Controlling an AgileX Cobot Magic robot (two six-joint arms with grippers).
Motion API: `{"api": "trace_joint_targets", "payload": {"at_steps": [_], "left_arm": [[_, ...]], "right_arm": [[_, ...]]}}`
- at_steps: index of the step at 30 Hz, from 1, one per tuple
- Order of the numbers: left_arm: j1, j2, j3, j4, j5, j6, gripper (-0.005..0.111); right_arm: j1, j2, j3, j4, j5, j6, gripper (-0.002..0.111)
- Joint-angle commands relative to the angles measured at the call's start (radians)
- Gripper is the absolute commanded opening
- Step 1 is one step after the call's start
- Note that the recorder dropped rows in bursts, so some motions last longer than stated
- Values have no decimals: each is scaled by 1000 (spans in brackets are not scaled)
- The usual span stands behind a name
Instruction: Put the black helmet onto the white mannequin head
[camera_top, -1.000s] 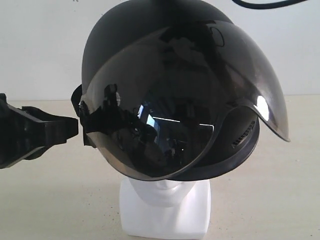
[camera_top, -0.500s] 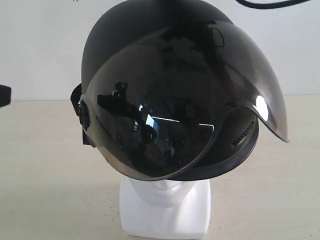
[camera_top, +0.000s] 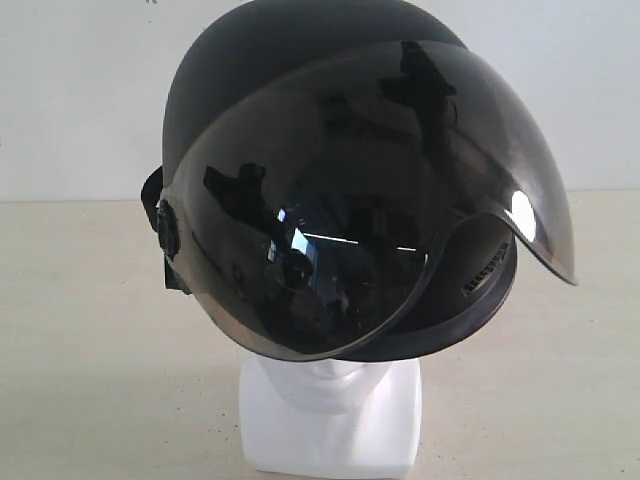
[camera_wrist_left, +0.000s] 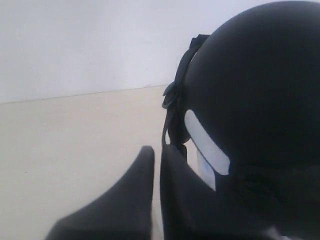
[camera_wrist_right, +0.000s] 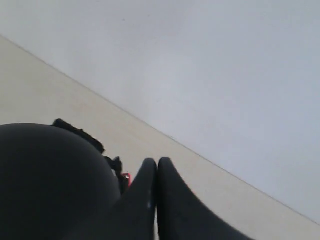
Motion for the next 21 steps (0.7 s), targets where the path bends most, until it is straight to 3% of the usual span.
{"api": "trace_joint_targets", "payload": {"at_steps": [1, 6, 11, 14, 21], "left_arm": [[2, 3, -6, -22, -32, 0, 4], [2, 3, -6, -39, -26, 0, 4], [2, 7, -6, -54, -41, 0, 4], [2, 22, -6, -102, -54, 41, 4], [2, 111, -6, -322, -67, 232, 4]], "right_arm": [[-144, -67, 3, -53, 98, 21, 0], [-477, -132, 22, 71, 114, -46, 0], [-780, -140, 197, 660, 93, -401, 0], [-872, -97, 351, 892, 62, -574, 0], [-896, -28, 538, 1028, 61, -783, 0]]}}
